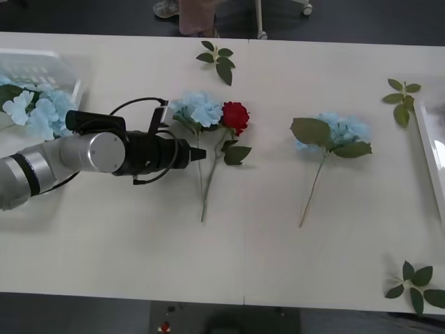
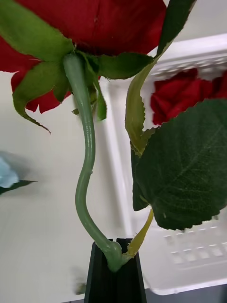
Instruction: Put the red flowers into the right box and the blue flowers into the left box
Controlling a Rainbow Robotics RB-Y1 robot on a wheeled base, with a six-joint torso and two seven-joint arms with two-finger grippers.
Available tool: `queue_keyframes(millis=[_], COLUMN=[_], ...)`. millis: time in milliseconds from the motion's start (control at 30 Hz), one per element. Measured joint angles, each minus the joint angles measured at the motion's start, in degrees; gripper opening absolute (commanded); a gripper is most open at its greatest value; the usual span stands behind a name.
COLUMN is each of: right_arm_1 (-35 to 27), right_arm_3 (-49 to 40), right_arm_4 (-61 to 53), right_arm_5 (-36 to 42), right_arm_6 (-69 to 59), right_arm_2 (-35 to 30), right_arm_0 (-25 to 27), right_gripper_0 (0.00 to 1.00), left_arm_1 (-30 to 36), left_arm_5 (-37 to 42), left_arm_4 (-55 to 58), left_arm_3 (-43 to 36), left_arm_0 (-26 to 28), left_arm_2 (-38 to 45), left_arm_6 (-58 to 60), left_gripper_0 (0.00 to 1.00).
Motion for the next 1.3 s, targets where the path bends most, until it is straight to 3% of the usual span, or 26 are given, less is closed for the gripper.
queue_keyframes(millis=[200, 367, 400, 467, 500, 700, 1000, 1033, 1067, 1100, 1133, 1167, 1200, 1300], right_arm_1=[-1.4, -2.6, -2.8, -2.9, -2.9, -2.5, 2.7, 3.2, 3.6, 4.0, 4.4, 4.6, 4.7, 4.8], right_arm_3=[6.3, 9.8, 10.4, 11.6, 12.2, 14.6, 18.6, 18.9, 19.2, 19.4, 19.6, 19.7, 19.7, 19.7], right_arm_4=[1.4, 2.0, 2.0, 2.0, 1.9, 1.1, 1.1, 1.0, 0.9, 0.8, 0.5, 0.3, 0.0, -0.7], right_arm_5=[-3.7, -9.3, -10.8, -13.8, -15.1, -24.5, -33.0, -33.7, -34.2, -34.8, -35.2, -35.6, -35.8, -36.0], right_arm_6=[10.5, 18.1, 19.2, 21.8, 23.2, 26.7, 26.8, 26.8, 26.8, 26.8, 26.8, 26.8, 26.8, 26.9], right_arm_2=[0.0, 0.0, 0.0, 0.0, 0.0, 0.0, -0.1, -0.1, -0.1, -0.1, -0.1, -0.1, -0.1, -0.1], right_arm_0=[3.2, 7.0, 7.9, 9.6, 10.4, 16.1, 20.4, 20.4, 20.4, 20.4, 20.4, 20.4, 20.4, 20.4], right_gripper_0=[0.00, 0.00, 0.00, 0.00, 0.00, 0.00, 0.00, 0.13, 0.34, 0.45, 0.77, 0.91, 0.96, 0.96], left_arm_1=[-3.2, -3.8, -3.7, -3.6, -3.5, -2.6, -2.6, -2.6, -2.6, -2.6, -2.6, -2.6, -2.6, -2.6], left_arm_5=[0.0, 0.0, 0.0, -0.1, -0.4, -1.3, -1.3, -1.3, -1.3, -1.3, -1.3, -1.3, -1.3, -1.6], left_arm_4=[0.0, 0.0, 0.0, 0.0, 0.0, 0.0, -0.9, -1.2, -1.3, -1.2, -1.2, -1.2, -1.0, 1.0], left_arm_3=[5.3, 6.0, 6.0, 6.0, 6.0, 5.9, 5.7, 5.6, 5.5, 5.5, 5.5, 5.5, 5.4, 5.4], left_arm_0=[-5.1, -5.7, -5.7, -6.0, -6.3, -9.8, -10.0, -10.1, -10.3, -10.7, -11.1, -11.6, -12.2, -13.9], left_arm_2=[-3.3, -3.7, -3.8, -4.7, -5.6, -12.1, -12.6, -12.9, -13.2, -13.8, -14.5, -15.3, -16.1, -18.7], left_arm_6=[0.0, 0.0, 0.0, 0.0, 0.0, 0.0, 0.0, 0.0, 0.0, 0.0, 0.0, 0.0, 0.0, 0.0], left_gripper_0=[1.00, 0.99, 0.94, 0.76, 0.74, 0.73, 0.73, 0.72, 0.73, 0.73, 0.73, 0.73, 0.73, 0.73])
